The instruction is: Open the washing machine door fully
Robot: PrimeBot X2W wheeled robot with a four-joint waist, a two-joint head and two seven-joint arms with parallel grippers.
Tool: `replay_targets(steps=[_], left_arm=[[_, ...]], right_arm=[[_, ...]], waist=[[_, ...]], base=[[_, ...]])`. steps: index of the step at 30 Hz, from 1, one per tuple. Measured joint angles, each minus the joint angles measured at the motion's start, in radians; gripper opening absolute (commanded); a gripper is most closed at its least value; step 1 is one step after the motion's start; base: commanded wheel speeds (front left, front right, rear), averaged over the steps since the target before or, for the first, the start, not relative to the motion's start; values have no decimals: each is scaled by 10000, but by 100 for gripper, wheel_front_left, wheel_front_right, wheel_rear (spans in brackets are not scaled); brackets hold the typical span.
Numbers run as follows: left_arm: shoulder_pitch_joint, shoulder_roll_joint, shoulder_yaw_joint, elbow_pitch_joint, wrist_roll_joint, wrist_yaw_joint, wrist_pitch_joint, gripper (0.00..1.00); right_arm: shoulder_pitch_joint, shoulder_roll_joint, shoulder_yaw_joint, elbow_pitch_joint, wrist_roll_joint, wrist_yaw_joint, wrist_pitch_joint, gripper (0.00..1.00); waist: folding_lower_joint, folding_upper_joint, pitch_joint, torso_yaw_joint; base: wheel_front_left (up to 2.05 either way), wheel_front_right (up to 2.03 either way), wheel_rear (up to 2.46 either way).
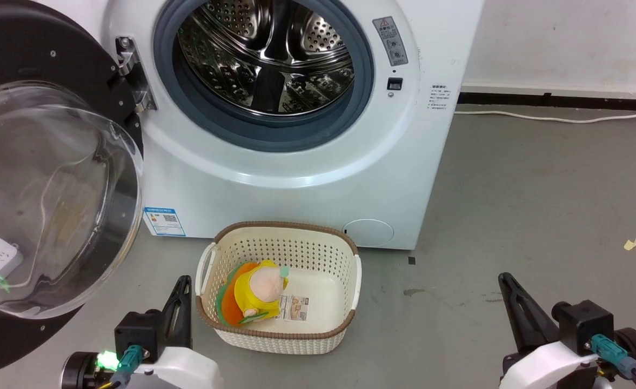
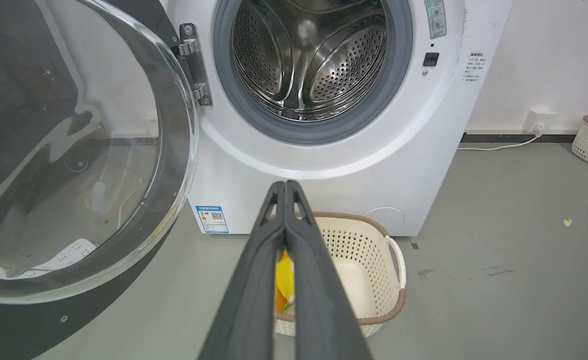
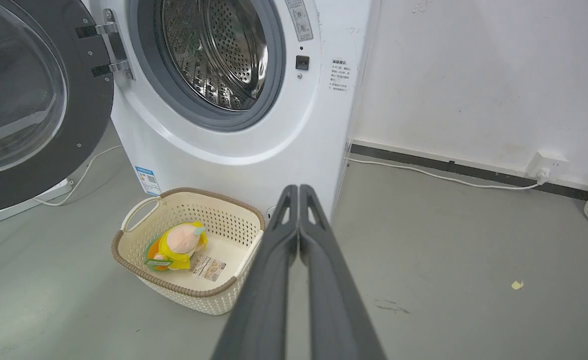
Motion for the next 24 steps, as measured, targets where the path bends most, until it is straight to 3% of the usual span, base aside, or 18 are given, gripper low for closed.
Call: replay_targets(steps=[24], left_arm=[[-50, 0, 153, -94, 104, -6, 374, 0]], right_arm=[[-9, 2, -17, -213, -119, 0, 376, 0]], waist=[[-1, 0, -33, -65]], base=[[0, 0, 0]])
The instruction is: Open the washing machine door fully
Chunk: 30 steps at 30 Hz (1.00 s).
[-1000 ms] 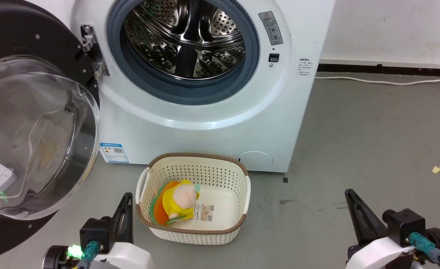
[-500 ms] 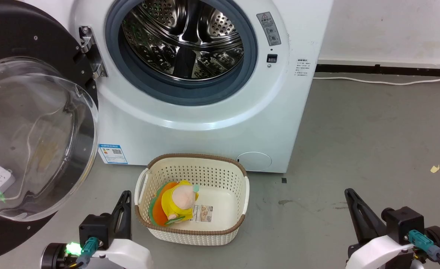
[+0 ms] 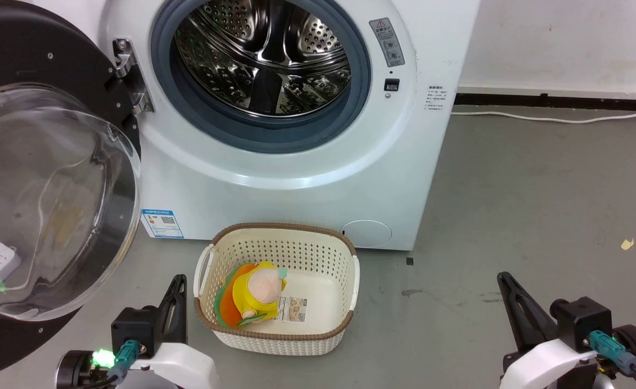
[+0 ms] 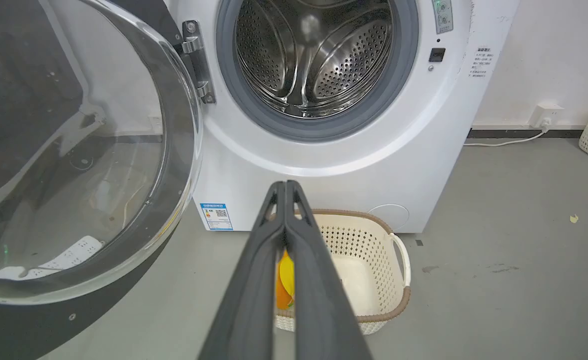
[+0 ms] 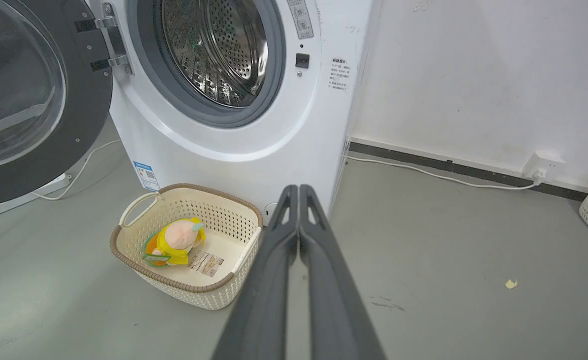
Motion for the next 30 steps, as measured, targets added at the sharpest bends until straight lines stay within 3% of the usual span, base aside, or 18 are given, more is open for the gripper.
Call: replay_targets(steps=[30], left_arm=[[0, 0, 6, -2, 0, 0, 0, 0]], right_arm=[[0, 0, 0, -4, 0, 0, 0, 0]], waist=[[0, 0, 0, 0]], base=[[0, 0, 0]])
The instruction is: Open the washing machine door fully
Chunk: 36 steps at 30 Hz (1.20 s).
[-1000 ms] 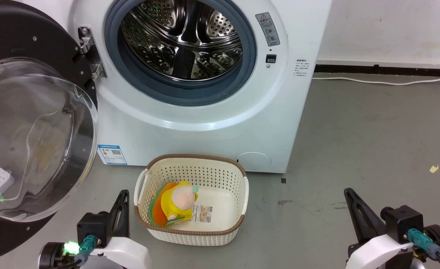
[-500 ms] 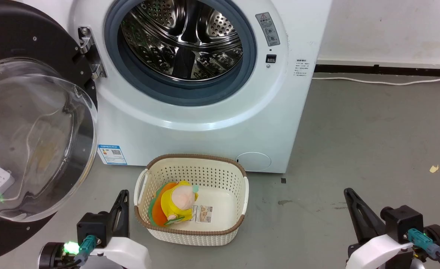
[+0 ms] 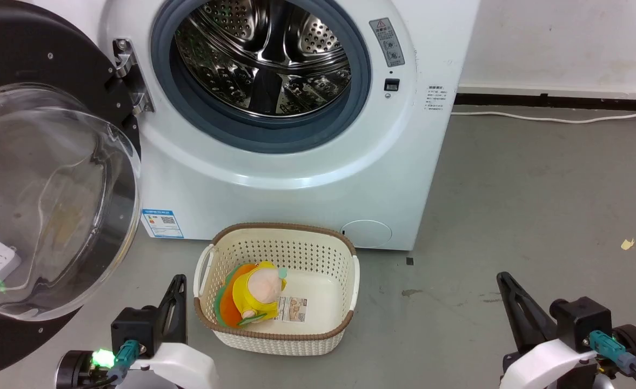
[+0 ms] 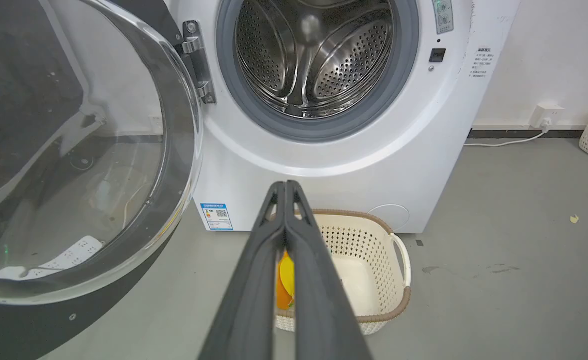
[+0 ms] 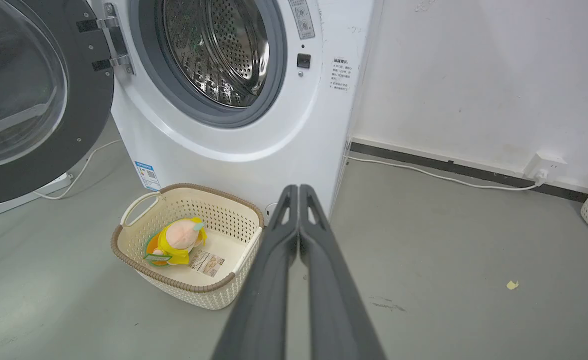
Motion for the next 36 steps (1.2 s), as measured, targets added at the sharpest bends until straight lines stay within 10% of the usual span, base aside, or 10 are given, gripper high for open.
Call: replay_targets(steps=[36], left_arm=[[0, 0, 2, 0, 0, 0, 0, 0]], right_arm=[[0, 0, 0, -2, 0, 0, 0, 0]], waist=[[0, 0, 0, 0]], base=[[0, 0, 0]])
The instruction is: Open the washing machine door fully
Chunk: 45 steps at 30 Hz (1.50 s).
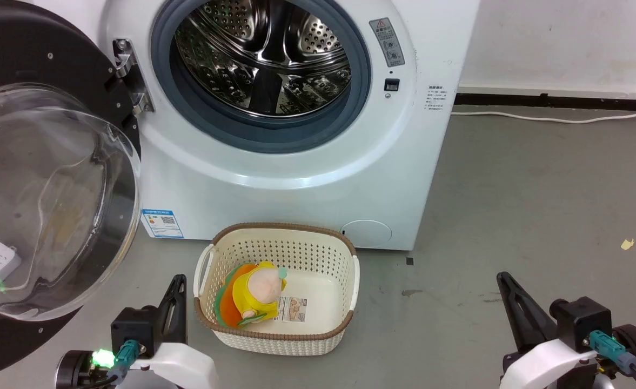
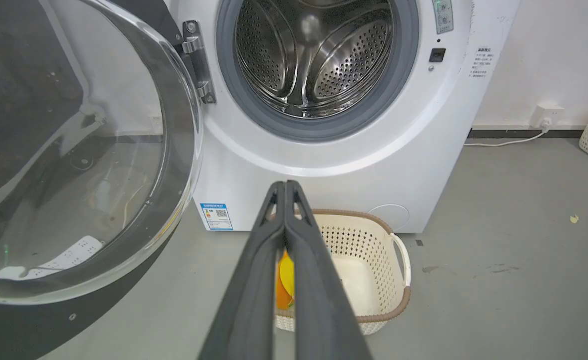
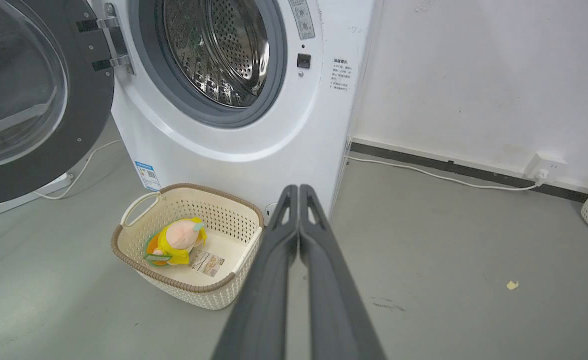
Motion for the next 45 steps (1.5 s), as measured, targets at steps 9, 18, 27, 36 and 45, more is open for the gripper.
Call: replay_targets(steps=[9, 18, 27, 36, 45], left_arm=[[0, 0, 0, 0, 0, 0, 0, 0], [0, 0, 0, 0, 0, 0, 0, 0], [-1, 0, 0, 0, 0, 0, 0, 0], [-1, 0, 0, 0, 0, 0, 0, 0], [-1, 0, 0, 0, 0, 0, 0, 0]], right_arm=[[0, 0, 2, 0, 0, 0, 0, 0], [-1, 0, 0, 0, 0, 0, 0, 0], [-1, 0, 0, 0, 0, 0, 0, 0], [-1, 0, 0, 0, 0, 0, 0, 0], [-1, 0, 0, 0, 0, 0, 0, 0]], waist=[[0, 0, 0, 0], [0, 0, 0, 0], [0, 0, 0, 0], [0, 0, 0, 0], [0, 0, 0, 0]], base=[[0, 0, 0], [0, 0, 0], [0, 0, 0], [0, 0, 0], [0, 0, 0]])
